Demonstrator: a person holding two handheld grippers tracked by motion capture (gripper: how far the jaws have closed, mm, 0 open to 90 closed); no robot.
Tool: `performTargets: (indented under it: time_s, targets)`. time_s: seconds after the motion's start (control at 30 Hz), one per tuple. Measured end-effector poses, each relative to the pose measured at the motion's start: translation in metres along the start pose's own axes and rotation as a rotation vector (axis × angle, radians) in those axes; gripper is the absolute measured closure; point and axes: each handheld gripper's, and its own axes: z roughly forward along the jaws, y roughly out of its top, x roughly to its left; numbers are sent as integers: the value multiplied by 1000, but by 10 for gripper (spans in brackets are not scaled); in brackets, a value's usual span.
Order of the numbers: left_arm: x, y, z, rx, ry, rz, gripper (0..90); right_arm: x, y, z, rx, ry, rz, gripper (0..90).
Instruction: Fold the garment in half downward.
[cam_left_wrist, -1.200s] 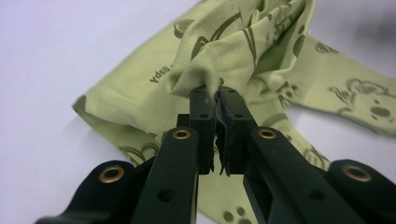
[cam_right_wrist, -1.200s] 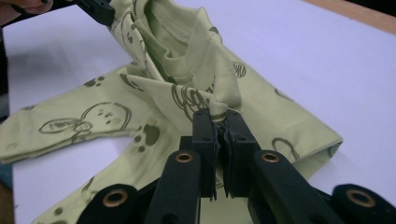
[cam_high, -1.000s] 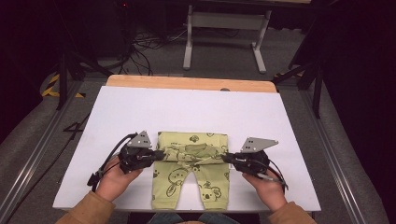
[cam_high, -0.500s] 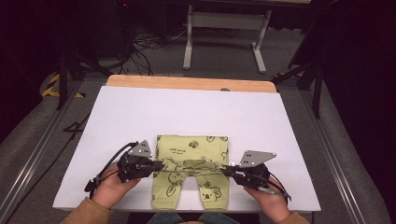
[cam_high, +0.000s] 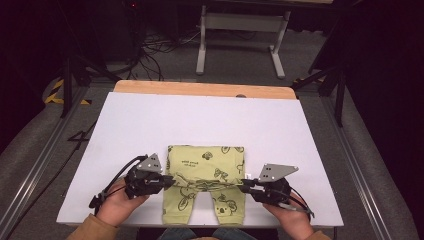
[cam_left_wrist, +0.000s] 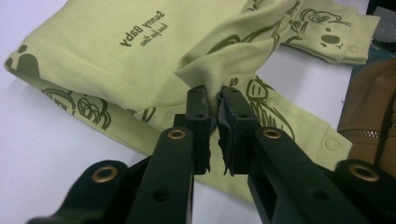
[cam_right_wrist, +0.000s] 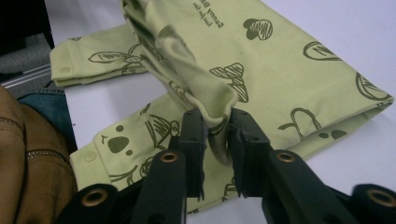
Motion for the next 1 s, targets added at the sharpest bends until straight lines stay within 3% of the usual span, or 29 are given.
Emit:
performTargets:
  time_s: [0.23, 0.43, 0.53, 0.77, 0.93, 1.0]
  targets:
    - [-2, -1, -7, -34, -12, 2, 715, 2, 2, -11, -41, -16, 7, 593]
    - [-2, 3, -12, -79, 4, -3, 572, 5, 10, -16, -70, -33, -5, 519]
    - [-2, 6, -12, -84, 49, 2, 498, 4, 14, -14, -73, -37, -7, 456]
    - [10, 21, -13, -116, 115, -15, 423, -5, 30, -5, -86, -48, 6, 320]
    - [26, 39, -9, -132, 141, -15, 387, -16, 44, 6, -75, -50, -7, 324]
    - [33, 46, -5, -117, 147, -18, 421, -22, 49, 10, -75, -57, -12, 393]
